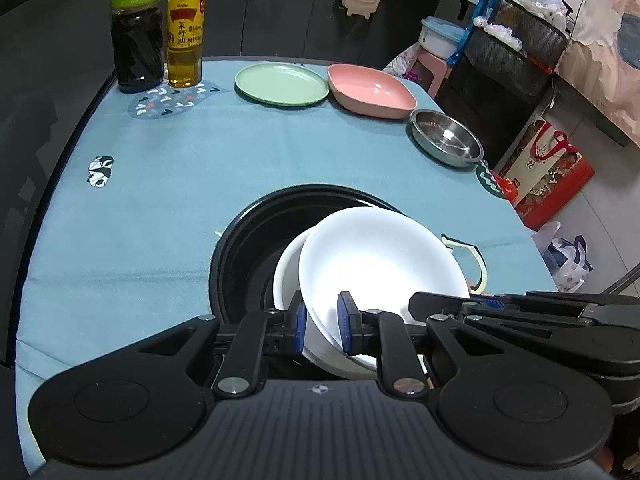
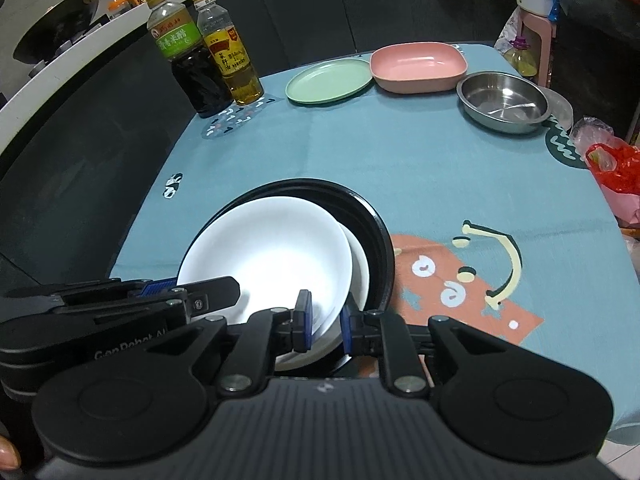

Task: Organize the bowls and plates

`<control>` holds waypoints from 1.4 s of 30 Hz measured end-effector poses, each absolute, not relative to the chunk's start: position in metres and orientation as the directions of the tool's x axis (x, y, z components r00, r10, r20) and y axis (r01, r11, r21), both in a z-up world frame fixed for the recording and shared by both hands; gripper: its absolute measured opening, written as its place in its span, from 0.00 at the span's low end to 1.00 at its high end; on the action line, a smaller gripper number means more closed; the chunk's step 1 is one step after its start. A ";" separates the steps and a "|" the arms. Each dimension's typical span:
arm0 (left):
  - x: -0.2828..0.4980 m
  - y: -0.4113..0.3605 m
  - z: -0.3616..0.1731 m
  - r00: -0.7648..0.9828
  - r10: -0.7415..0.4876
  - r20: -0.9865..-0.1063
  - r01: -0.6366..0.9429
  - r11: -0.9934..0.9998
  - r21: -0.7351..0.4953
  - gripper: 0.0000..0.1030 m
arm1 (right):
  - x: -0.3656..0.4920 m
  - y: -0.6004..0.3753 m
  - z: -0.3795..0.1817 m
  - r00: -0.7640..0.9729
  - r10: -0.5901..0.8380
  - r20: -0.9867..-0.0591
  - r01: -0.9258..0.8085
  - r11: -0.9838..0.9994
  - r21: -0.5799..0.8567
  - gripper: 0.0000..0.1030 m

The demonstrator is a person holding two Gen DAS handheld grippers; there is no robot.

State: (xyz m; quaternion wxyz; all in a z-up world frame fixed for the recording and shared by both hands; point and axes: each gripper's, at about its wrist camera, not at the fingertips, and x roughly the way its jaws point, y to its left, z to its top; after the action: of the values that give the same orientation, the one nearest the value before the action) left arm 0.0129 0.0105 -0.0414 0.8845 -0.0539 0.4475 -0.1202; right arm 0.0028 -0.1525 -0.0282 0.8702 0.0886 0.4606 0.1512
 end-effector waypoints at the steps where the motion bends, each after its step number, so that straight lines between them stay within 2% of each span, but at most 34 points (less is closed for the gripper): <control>1: 0.013 0.010 -0.042 0.570 -0.257 -0.780 0.164 0.966 -0.199 0.14 | 0.002 -0.152 -0.029 0.534 0.339 -0.774 -0.182 0.941 0.286 0.16; 42: 0.018 0.019 -0.042 0.579 -0.227 -0.783 0.143 0.974 -0.176 0.16 | 0.008 -0.161 -0.035 0.557 0.331 -0.762 -0.151 0.942 0.299 0.16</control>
State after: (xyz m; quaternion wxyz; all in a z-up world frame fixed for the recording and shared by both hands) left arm 0.0178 0.0185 -0.0419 0.8873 -0.0469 0.4468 -0.1043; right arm 0.0083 -0.1614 -0.0350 0.8767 0.0998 0.4501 0.1374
